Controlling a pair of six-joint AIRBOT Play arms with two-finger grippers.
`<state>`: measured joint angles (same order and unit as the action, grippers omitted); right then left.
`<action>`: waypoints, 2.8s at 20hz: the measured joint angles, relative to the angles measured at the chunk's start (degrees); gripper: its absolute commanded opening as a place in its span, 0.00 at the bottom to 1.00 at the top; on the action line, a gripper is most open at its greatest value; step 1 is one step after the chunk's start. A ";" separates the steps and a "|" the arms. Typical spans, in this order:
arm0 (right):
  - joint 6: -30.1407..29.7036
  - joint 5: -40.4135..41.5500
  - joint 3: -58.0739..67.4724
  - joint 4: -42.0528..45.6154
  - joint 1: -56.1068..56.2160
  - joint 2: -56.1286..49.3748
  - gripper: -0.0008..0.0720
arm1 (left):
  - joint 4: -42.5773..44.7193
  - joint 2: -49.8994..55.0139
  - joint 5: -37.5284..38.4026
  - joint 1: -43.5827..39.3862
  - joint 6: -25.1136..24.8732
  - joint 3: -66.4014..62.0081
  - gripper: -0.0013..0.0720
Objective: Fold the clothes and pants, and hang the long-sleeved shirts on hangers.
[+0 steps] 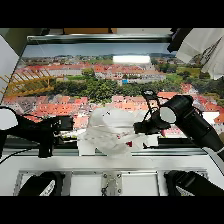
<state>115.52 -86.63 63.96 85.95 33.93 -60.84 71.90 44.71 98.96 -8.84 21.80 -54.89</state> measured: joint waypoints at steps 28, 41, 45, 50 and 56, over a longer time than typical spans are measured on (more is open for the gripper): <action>-6.05 -2.78 14.73 1.77 -4.90 -0.35 0.04 | -9.20 9.86 -11.63 0.00 -1.99 0.00 0.04; -7.54 -2.19 19.65 3.61 -4.94 -0.37 0.04 | -10.47 11.45 -12.76 -0.09 -3.58 0.00 0.04; -8.02 -1.57 19.78 3.21 -4.94 -0.37 0.04 | -10.51 14.82 -12.92 -2.45 -3.76 0.00 0.04; -8.61 -0.96 19.78 -0.22 -4.83 -0.48 0.04 | -10.67 17.49 -16.52 -6.05 -3.85 0.00 0.04; -8.35 1.84 19.78 -4.52 -1.11 -2.25 0.04 | -10.67 18.14 -18.16 -6.16 -2.99 0.00 0.04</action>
<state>107.18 -84.79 83.74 81.43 32.82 -63.09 61.23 62.85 80.79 -15.00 18.81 -54.89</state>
